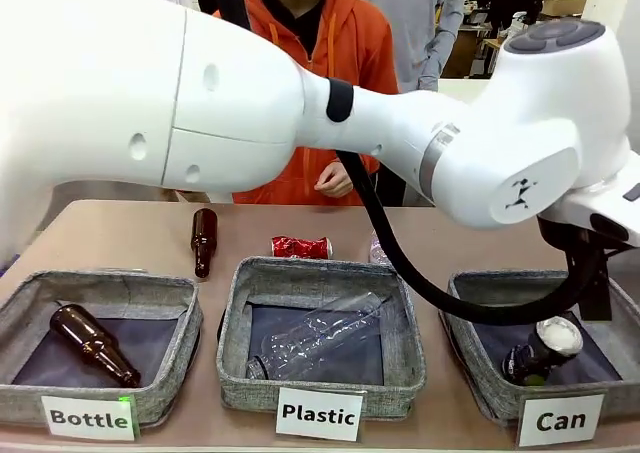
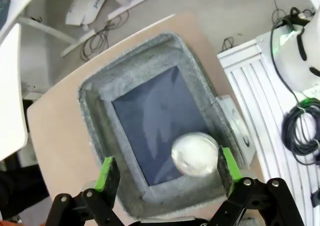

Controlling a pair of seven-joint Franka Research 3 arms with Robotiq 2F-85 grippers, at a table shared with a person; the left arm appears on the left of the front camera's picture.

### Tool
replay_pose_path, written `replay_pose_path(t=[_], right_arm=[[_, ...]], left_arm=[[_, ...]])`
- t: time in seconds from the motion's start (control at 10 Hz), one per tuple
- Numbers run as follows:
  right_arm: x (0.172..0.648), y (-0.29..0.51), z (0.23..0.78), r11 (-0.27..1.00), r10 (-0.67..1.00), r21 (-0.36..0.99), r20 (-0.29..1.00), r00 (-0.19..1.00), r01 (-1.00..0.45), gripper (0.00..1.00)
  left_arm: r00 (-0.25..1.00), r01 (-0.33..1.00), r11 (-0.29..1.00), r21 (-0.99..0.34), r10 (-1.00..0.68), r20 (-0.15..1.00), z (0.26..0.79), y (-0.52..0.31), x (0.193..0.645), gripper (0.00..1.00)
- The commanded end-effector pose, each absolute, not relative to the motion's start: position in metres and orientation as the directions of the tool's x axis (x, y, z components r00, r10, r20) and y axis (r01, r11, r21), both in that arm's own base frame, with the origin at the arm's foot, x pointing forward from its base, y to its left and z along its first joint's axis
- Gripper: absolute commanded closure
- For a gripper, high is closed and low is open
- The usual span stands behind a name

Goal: Sort the can waste into the basket.
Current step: Pick up the can waste from the table and place it in the right Fabric basket.

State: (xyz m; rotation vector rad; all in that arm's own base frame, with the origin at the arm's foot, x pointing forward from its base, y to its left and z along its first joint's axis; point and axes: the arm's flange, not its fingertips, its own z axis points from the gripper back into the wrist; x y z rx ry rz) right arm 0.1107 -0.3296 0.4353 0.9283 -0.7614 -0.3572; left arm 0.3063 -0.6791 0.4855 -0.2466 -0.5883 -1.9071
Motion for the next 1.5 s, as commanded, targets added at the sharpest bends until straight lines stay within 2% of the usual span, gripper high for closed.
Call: replay_pose_path(t=[0.0, 0.3, 0.4, 0.6, 0.7, 0.8, 0.9, 1.0, 1.1, 1.2, 1.3, 1.4], right_arm=[[0.111, -0.330, 0.435, 0.567, -0.580, 0.823, 0.432, 0.690, -0.039, 0.00], [0.167, -0.277, 0.441, 0.582, -0.401, 0.798, 0.447, 0.800, -0.154, 0.00], [0.190, -0.255, 0.442, 0.541, -0.348, 0.820, 0.422, 0.837, -0.188, 0.00], [0.224, -0.212, 0.446, 0.392, -0.234, 0.863, 0.427, 0.873, -0.317, 0.00], [0.237, -0.186, 0.448, 0.330, -0.159, 0.874, 0.424, 0.891, -0.357, 0.00], [0.251, -0.159, 0.449, 0.231, -0.082, 0.898, 0.400, 0.913, -0.373, 0.00], [0.261, -0.137, 0.447, 0.160, -0.009, 0.913, 0.381, 0.924, -0.375, 0.00], [0.271, -0.117, 0.443, 0.096, 0.036, 0.928, 0.357, 0.933, -0.359, 0.00], [0.284, -0.101, 0.438, 0.042, 0.053, 0.944, 0.324, 0.944, -0.327, 0.00], [0.293, -0.086, 0.433, -0.019, 0.065, 0.955, 0.297, 0.953, -0.296, 0.00], [0.299, -0.082, 0.430, -0.038, 0.062, 0.957, 0.290, 0.955, -0.288, 0.00], [0.301, -0.080, 0.429, -0.025, 0.051, 0.958, 0.288, 0.956, -0.287, 0.00]], left_arm=[[-0.319, 0.946, -0.263, 0.191, -0.862, 0.395, 0.522, -0.636, 0.290, 0.00], [-0.245, 0.968, -0.197, 0.158, -0.885, 0.395, 0.578, -0.535, 0.277, 0.00], [-0.156, 0.982, -0.100, 0.158, -0.905, 0.396, 0.591, -0.490, 0.281, 0.00], [-0.001, 0.990, 0.057, 0.127, -0.909, 0.416, 0.603, -0.404, 0.294, 0.00], [0.114, 0.979, 0.176, 0.105, -0.893, 0.435, 0.607, -0.355, 0.302, 0.00], [0.224, 0.962, 0.271, 0.032, -0.850, 0.477, 0.613, -0.292, 0.315, 0.00], [0.355, 0.924, 0.376, -0.065, -0.785, 0.508, 0.619, -0.233, 0.326, 0.00], [0.539, 0.838, 0.499, -0.223, -0.686, 0.489, 0.624, -0.177, 0.336, 0.00], [0.721, 0.688, 0.612, -0.389, -0.518, 0.460, 0.618, -0.128, 0.352, 0.00], [0.840, 0.543, 0.570, -0.616, -0.359, 0.407, 0.604, -0.076, 0.354, 0.00], [0.923, 0.378, 0.567, -0.732, -0.163, 0.349, 0.577, -0.031, 0.348, 0.00], [0.947, 0.298, 0.440, -0.847, -0.025, 0.321, 0.548, 0.010, 0.340, 0.00]])
